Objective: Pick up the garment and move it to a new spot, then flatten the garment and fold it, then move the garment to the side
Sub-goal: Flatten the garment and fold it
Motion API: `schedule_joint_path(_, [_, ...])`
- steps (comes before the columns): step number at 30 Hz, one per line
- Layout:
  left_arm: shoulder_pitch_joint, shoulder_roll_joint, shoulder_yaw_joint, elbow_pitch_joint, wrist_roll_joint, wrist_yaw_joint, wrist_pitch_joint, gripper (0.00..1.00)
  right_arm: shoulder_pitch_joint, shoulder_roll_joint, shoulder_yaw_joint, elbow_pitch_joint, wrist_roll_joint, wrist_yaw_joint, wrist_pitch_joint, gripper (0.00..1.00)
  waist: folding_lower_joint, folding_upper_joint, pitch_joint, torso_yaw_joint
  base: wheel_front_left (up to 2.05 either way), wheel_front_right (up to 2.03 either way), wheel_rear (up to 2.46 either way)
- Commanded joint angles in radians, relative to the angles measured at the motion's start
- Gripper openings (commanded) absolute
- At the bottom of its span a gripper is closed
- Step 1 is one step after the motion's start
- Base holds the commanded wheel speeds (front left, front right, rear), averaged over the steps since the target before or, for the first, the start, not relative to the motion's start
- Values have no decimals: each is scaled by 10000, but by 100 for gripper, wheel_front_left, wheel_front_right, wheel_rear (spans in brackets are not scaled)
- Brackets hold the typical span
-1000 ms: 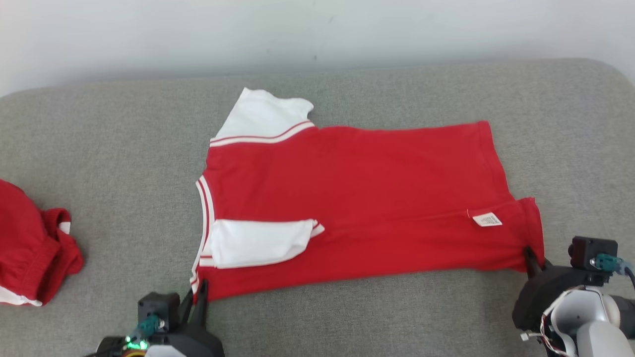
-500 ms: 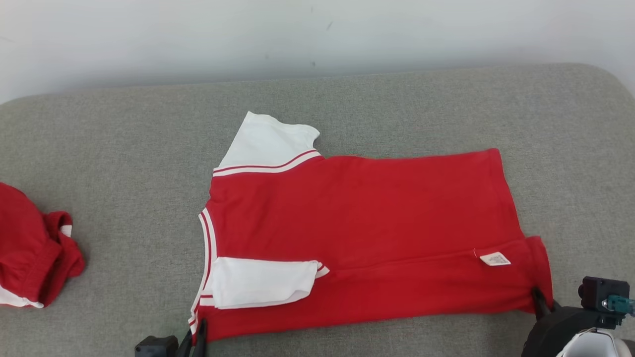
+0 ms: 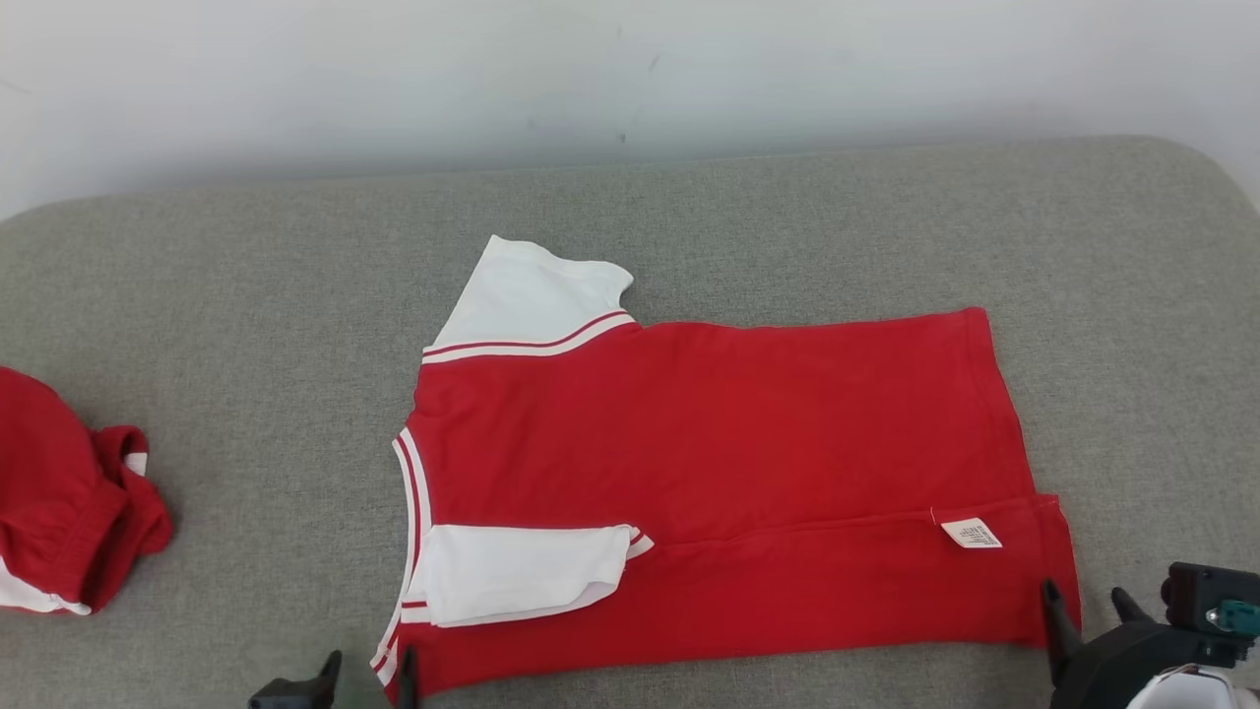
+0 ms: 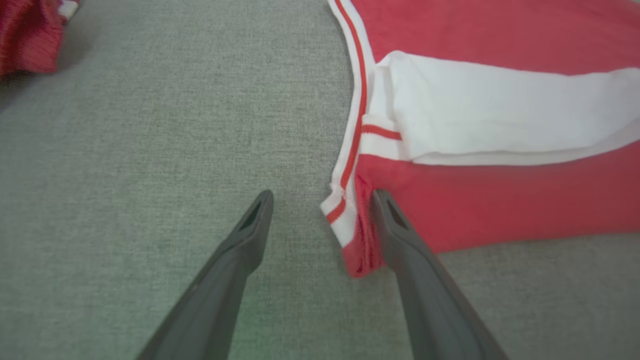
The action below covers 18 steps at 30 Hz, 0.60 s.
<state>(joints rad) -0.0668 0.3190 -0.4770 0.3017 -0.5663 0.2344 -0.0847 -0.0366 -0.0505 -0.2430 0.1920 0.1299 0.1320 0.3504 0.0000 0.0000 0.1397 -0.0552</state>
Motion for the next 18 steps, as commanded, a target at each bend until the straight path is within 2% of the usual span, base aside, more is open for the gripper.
schedule_joint_path(1, [-18, 112, 80, -15, -97, 41, -18, 100, 96, -2, -104, -114, -99, -26, 0, 100, 0, 0, -9, -7, 0, 0, 0])
schedule_joint_path(9, [-557, 626, 497, -622, -101, 290, 171, 100, -530, 2, -635, -920, -264, -25, 498, 100, 0, 0, 143, -113, 0, 0, 0])
schedule_joint_path(13, [-1363, 993, 626, -974, -85, 130, 682, 100, -1312, -233, -627, -1147, -185, -25, 1103, 100, 0, 0, 466, -194, 0, 0, 0])
schedule_joint_path(18, [-2836, 1116, 860, -825, -358, -148, 1442, 100, -2757, -506, -210, -867, -48, -25, 2028, 100, 0, 0, 1166, -420, 0, 0, 0])
